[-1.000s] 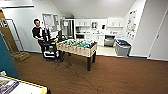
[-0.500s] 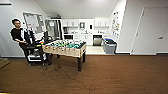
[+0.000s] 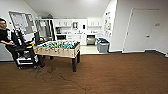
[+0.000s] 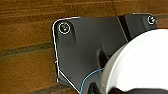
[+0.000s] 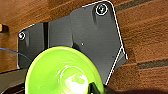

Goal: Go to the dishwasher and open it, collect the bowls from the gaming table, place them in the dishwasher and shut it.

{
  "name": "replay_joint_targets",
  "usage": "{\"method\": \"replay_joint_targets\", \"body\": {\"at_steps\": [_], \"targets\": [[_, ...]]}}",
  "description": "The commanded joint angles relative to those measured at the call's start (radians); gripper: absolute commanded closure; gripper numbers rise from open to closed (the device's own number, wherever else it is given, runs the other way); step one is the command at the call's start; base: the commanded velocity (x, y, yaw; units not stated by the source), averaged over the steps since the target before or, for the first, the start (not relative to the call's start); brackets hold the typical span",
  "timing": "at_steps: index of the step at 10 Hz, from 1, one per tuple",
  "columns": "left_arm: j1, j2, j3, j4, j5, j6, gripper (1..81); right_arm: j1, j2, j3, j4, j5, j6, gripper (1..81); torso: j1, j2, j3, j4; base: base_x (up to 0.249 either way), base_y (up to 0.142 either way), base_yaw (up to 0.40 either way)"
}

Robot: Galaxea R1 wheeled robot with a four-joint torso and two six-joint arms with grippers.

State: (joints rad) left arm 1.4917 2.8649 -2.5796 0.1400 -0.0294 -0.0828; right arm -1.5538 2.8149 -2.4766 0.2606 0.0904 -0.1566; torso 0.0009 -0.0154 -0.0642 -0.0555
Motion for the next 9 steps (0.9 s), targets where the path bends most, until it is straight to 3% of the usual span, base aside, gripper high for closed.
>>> {"method": "replay_joint_targets", "body": {"at_steps": [1,9], "targets": [[-0.040,-0.013,0.002,0.000,0.054,-0.003,81.1,0.051,-0.018,0.004,-0.011,-0.054,0.000,81.1,0.000,0.000,0.000,0.000,0.000,0.000,0.000],[-0.040,-0.013,0.002,0.000,0.055,-0.003,81.1,0.048,-0.016,0.003,-0.012,-0.054,-0.001,81.1,0.000,0.000,0.000,0.000,0.009,0.000,0.000]]}}
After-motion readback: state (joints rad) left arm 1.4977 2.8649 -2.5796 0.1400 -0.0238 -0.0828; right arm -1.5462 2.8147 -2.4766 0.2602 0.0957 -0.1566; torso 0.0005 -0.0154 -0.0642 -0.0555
